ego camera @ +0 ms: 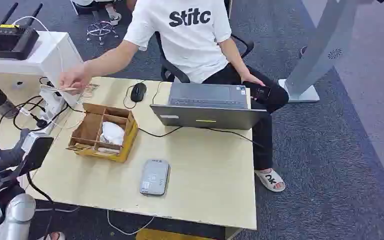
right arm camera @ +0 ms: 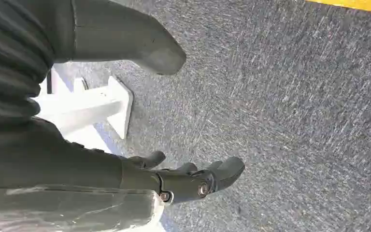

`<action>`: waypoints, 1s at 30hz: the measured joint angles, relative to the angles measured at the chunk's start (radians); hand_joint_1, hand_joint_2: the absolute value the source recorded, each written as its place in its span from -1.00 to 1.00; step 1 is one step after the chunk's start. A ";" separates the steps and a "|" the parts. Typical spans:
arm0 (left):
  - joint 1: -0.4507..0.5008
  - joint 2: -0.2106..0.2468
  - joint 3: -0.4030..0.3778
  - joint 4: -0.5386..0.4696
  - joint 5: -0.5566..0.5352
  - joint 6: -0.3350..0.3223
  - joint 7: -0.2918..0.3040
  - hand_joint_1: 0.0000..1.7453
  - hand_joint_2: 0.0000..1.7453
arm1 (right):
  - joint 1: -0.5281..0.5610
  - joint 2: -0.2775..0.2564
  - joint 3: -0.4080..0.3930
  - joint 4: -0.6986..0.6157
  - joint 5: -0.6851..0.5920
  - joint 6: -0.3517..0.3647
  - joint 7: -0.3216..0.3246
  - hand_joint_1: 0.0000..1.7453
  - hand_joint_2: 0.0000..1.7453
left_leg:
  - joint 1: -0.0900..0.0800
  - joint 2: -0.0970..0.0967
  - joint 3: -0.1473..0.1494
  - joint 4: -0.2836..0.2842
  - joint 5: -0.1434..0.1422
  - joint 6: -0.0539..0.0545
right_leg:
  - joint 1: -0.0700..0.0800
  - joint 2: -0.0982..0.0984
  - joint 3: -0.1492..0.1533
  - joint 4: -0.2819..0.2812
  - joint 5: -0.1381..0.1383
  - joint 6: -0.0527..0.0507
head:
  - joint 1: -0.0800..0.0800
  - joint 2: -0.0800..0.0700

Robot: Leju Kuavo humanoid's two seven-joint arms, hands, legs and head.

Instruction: Pass the card to the sensor for recognition and then transmit it.

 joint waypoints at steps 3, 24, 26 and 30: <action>-0.008 -0.008 -0.014 0.004 0.091 -0.013 -0.050 -1.00 1.00 | 0.000 -0.001 0.005 0.003 0.000 0.000 0.002 -1.00 1.00 | 0.000 0.000 0.000 0.000 0.000 0.000 | 0.000 0.000 -0.001 0.000 0.000 0.000 | 0.000 0.000; -0.149 -0.060 -0.129 0.078 -0.013 -0.015 -0.010 -1.00 1.00 | -0.006 -0.019 0.017 0.021 0.000 0.031 0.025 -1.00 1.00 | 0.000 0.000 -0.001 0.000 0.001 0.001 | 0.000 0.000 0.000 0.000 0.001 0.001 | 0.000 0.000; -0.153 -0.060 -0.132 0.090 -0.022 -0.013 -0.002 -0.96 1.00 | -0.008 -0.020 0.019 0.024 0.000 0.035 0.026 -1.00 1.00 | 0.000 0.000 -0.001 0.000 0.001 0.001 | 0.000 0.000 0.000 0.000 0.001 0.001 | 0.000 0.000; -0.154 -0.057 -0.133 0.114 -0.021 -0.013 0.003 1.00 1.00 | -0.009 -0.021 0.022 0.027 0.000 0.035 0.025 -1.00 1.00 | 0.000 0.000 -0.001 0.000 0.001 0.001 | 0.000 0.000 0.000 0.000 0.001 0.001 | 0.000 0.000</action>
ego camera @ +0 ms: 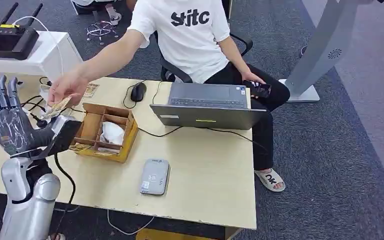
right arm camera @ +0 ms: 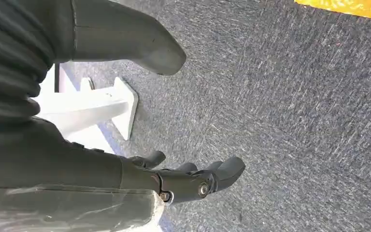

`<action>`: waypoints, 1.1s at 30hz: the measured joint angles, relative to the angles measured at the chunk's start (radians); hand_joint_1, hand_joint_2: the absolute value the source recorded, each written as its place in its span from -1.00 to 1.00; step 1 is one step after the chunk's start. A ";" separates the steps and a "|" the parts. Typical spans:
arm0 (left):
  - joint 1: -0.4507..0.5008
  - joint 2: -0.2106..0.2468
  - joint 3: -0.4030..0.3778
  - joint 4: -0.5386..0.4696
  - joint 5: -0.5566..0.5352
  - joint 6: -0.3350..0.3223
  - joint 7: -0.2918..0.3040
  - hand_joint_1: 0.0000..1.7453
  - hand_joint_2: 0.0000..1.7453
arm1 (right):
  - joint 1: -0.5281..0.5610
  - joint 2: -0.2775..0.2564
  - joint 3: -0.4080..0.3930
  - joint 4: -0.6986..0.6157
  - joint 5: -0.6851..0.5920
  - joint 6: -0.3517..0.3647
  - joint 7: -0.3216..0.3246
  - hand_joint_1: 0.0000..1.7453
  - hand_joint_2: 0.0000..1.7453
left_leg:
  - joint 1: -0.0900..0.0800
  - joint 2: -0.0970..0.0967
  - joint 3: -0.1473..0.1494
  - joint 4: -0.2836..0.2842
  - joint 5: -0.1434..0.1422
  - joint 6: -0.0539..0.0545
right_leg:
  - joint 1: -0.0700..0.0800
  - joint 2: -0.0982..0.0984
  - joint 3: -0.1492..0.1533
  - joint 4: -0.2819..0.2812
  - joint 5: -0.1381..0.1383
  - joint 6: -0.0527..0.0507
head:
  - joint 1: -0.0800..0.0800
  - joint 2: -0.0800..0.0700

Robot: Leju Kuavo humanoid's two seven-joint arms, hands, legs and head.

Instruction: Pass the card to the sensor for recognition and then transmit it.

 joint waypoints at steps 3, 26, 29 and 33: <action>0.000 0.006 0.000 0.018 0.002 0.000 0.000 1.00 1.00 | 0.000 -0.002 0.001 0.002 0.000 0.000 0.000 -1.00 1.00 | 0.000 0.000 0.000 0.000 0.000 0.000 | 0.000 0.000 0.000 0.000 0.000 0.000 | 0.000 0.000; 0.001 0.013 0.000 0.058 0.013 0.000 0.005 1.00 1.00 | -0.001 -0.002 0.002 0.008 0.000 -0.001 0.000 -1.00 1.00 | 0.000 0.000 -0.001 0.000 0.000 0.000 | 0.000 0.000 0.000 0.000 0.000 0.000 | 0.000 0.000; 0.001 0.010 -0.001 0.058 0.011 -0.002 -0.004 1.00 1.00 | -0.001 -0.002 0.005 0.008 0.000 0.000 0.000 -1.00 1.00 | 0.000 0.000 -0.001 0.000 0.000 0.000 | 0.000 0.000 -0.001 0.000 0.000 0.000 | 0.000 0.000; 0.005 -0.014 -0.035 0.058 -0.013 -0.039 -0.012 1.00 1.00 | -0.002 -0.002 0.015 0.008 0.000 0.002 0.001 -1.00 1.00 | 0.000 -0.001 -0.001 0.000 0.000 0.000 | 0.000 -0.001 0.000 0.000 0.000 0.000 | 0.000 0.000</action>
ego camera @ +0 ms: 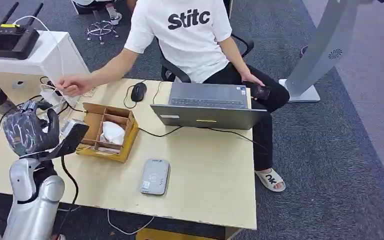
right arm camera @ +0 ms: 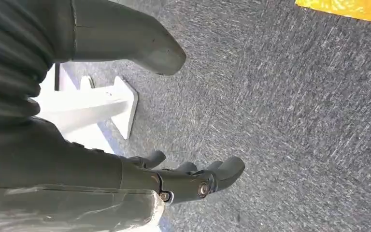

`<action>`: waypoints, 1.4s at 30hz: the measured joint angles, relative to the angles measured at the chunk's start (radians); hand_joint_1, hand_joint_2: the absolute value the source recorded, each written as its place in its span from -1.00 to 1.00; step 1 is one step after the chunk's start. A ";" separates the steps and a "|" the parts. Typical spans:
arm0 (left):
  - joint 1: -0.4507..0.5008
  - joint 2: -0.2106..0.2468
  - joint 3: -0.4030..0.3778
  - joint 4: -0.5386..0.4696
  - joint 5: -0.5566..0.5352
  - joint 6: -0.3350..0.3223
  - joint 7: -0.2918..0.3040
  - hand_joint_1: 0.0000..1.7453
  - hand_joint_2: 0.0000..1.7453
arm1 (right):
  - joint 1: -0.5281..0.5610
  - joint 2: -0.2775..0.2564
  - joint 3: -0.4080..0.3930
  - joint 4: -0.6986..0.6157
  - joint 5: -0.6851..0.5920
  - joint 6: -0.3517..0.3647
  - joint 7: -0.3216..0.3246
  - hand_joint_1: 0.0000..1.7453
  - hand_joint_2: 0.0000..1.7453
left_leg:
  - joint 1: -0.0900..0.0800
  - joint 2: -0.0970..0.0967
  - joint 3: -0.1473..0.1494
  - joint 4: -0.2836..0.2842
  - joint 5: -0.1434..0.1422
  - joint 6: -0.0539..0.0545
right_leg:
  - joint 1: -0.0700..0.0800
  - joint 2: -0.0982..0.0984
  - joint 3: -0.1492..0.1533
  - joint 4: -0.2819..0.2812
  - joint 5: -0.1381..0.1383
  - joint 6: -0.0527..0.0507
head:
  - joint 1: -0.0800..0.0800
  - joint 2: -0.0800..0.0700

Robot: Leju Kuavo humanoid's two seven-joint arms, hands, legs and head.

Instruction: Pass the card to the sensor for recognition and then transmit it.

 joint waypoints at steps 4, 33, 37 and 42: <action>0.018 -0.035 -0.069 0.000 -0.029 -0.052 0.020 1.00 1.00 | -0.002 0.000 0.003 0.001 0.000 0.001 0.000 -1.00 1.00 | -0.001 0.000 0.000 0.000 0.000 0.000 | -0.001 0.000 0.000 0.000 0.000 0.000 | 0.000 0.000; 0.173 -0.111 -0.329 -0.018 -0.151 -0.232 0.144 1.00 1.00 | 0.001 0.003 0.001 0.001 0.000 0.011 0.025 -1.00 1.00 | -0.001 0.000 0.000 0.000 0.000 0.001 | -0.001 0.000 0.000 0.000 0.000 0.000 | 0.000 0.000; 0.179 -0.116 -0.330 -0.004 -0.154 -0.232 0.146 1.00 1.00 | 0.001 0.003 0.001 0.001 0.000 0.011 0.027 -1.00 1.00 | -0.001 0.000 0.000 0.000 0.000 0.001 | -0.001 0.000 0.000 0.000 0.000 0.000 | 0.000 0.000; 0.181 -0.117 -0.330 0.008 -0.163 -0.239 0.155 1.00 1.00 | 0.001 0.003 0.001 0.001 0.000 0.011 0.028 -1.00 1.00 | -0.001 0.000 0.000 0.000 0.000 0.001 | -0.001 0.000 0.000 0.000 0.000 0.000 | 0.000 0.000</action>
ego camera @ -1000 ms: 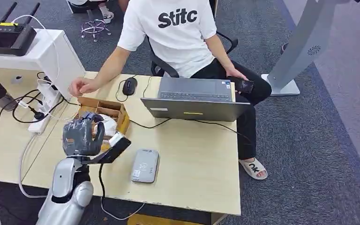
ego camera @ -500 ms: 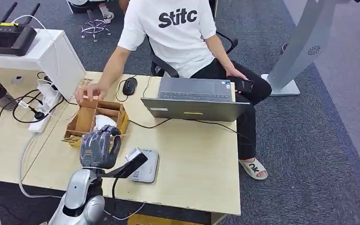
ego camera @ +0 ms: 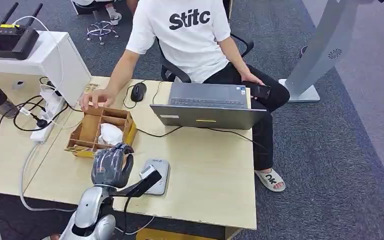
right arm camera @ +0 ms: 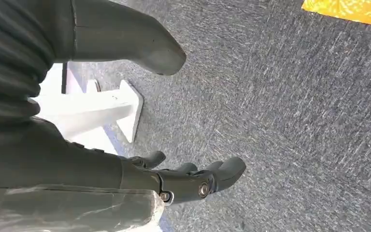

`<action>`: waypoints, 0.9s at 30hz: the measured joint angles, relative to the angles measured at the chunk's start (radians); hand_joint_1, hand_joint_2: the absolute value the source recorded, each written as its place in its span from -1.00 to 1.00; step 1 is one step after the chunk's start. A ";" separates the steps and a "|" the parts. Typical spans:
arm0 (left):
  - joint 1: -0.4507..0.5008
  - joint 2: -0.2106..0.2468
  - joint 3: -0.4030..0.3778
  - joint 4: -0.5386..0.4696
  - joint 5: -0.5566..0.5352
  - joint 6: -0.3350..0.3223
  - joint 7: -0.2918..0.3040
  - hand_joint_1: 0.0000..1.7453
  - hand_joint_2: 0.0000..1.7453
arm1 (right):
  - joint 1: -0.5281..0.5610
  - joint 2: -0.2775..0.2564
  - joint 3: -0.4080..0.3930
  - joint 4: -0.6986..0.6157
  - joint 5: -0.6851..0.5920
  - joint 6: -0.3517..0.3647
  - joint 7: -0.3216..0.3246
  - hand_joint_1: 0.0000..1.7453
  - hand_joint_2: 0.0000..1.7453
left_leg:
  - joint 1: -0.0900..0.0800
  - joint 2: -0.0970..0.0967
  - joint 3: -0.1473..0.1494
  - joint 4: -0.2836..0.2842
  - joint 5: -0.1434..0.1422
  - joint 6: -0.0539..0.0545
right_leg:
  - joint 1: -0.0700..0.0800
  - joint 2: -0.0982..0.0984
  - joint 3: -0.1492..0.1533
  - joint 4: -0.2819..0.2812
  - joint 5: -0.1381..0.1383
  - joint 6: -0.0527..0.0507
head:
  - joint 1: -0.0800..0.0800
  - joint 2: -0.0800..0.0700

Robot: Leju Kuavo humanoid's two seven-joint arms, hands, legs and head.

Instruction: Pass the card to the sensor for recognition and then transmit it.

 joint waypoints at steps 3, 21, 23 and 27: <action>0.000 -0.005 0.000 0.033 -0.026 0.014 0.009 1.00 1.00 | 0.000 0.000 0.000 0.000 0.000 0.001 0.001 -1.00 1.00 | 0.000 0.000 0.000 0.000 0.000 0.000 | 0.000 0.000 0.000 0.000 0.000 0.000 | 0.000 0.000; -0.014 -0.038 0.000 0.283 -0.119 0.157 -0.019 1.00 1.00 | -0.005 0.000 0.011 0.000 0.000 0.002 0.001 -1.00 1.00 | 0.000 0.000 0.000 0.000 0.000 0.000 | 0.000 -0.001 0.000 0.000 0.000 0.000 | 0.000 0.000; -0.019 -0.040 0.000 0.295 -0.134 0.171 -0.017 1.00 1.00 | -0.006 0.000 0.012 0.001 0.000 0.002 -0.001 -1.00 1.00 | 0.000 0.000 0.000 0.000 0.000 0.000 | 0.000 -0.001 0.000 0.000 0.000 0.000 | 0.000 0.000; -0.031 -0.042 0.000 0.318 -0.158 0.210 -0.012 1.00 1.00 | -0.006 0.000 0.025 0.001 0.000 0.002 -0.003 -1.00 1.00 | 0.000 0.000 0.000 0.000 0.000 0.000 | 0.000 0.000 0.000 0.000 0.000 0.000 | 0.000 0.000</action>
